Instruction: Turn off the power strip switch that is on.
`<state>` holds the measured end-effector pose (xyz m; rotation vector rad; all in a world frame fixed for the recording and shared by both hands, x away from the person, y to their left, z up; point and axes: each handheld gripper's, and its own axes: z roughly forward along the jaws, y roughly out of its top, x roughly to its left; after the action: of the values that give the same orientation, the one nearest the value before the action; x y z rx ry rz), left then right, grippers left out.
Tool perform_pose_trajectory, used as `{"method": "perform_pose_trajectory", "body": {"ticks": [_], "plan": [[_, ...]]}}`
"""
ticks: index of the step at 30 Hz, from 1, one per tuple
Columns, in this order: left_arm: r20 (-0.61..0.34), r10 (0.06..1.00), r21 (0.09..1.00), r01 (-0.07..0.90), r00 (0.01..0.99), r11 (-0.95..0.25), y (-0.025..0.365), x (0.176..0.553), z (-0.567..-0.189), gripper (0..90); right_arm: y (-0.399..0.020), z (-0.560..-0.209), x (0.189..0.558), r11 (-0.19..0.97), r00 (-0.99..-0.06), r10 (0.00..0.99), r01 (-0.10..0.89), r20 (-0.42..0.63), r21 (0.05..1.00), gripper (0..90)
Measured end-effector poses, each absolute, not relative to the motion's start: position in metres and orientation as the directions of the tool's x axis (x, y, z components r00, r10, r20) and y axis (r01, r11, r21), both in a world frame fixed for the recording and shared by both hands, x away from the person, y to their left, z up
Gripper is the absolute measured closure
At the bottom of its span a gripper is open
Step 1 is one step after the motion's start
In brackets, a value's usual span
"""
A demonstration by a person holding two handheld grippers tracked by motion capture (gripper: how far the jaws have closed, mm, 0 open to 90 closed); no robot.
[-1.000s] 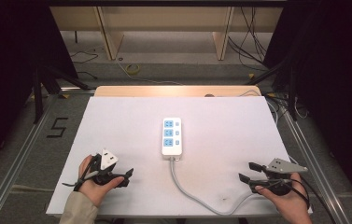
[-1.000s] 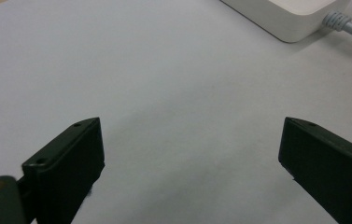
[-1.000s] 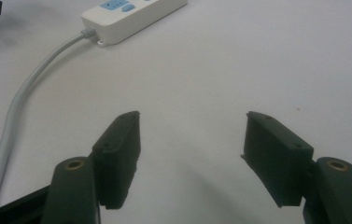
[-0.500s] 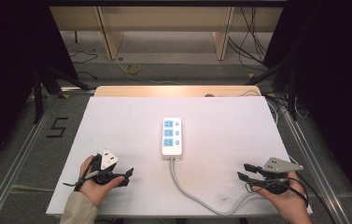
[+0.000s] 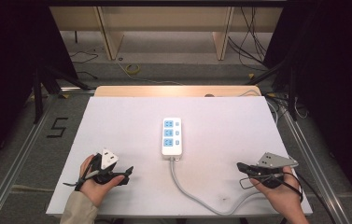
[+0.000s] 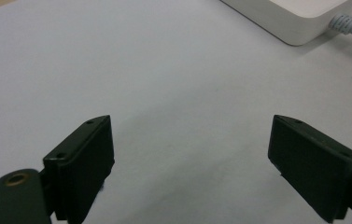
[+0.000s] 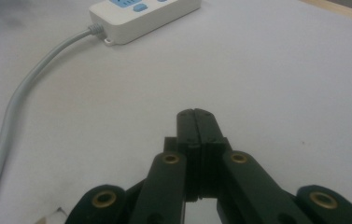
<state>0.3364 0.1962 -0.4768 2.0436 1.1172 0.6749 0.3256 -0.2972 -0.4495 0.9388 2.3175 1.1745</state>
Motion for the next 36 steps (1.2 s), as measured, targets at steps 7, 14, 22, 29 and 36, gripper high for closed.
{"method": "perform_pose_trajectory", "body": {"ticks": [7, 14, 22, 29, 36], "plan": [[0.110, 0.867, 0.781, 0.497, 0.486, -0.378, 0.196, 0.336, -0.477, 14.2, -0.289, -0.447, 0.337, 0.436, -0.695, 0.718, 0.415, -0.031, 0.799, 90.0], [0.113, 0.864, 0.782, 0.493, 0.490, -0.381, 0.196, 0.336, -0.477, 14.3, -0.280, -0.444, 0.350, 0.433, -0.696, 0.718, 0.436, -0.009, 0.789, 90.0], [0.113, 0.864, 0.781, 0.494, 0.491, -0.383, 0.196, 0.337, -0.477, 14.3, -0.268, -0.440, 0.365, 0.446, -0.706, 0.708, 0.439, -0.007, 0.780, 90.0], [0.112, 0.865, 0.780, 0.496, 0.490, -0.382, 0.196, 0.337, -0.477, 14.5, -0.257, -0.438, 0.377, 0.457, -0.709, 0.705, 0.445, -0.008, 0.770, 90.0], [0.112, 0.863, 0.778, 0.497, 0.493, -0.385, 0.196, 0.337, -0.478, 14.5, -0.247, -0.434, 0.388, 0.463, -0.710, 0.704, 0.443, -0.015, 0.768, 90.0]]}}
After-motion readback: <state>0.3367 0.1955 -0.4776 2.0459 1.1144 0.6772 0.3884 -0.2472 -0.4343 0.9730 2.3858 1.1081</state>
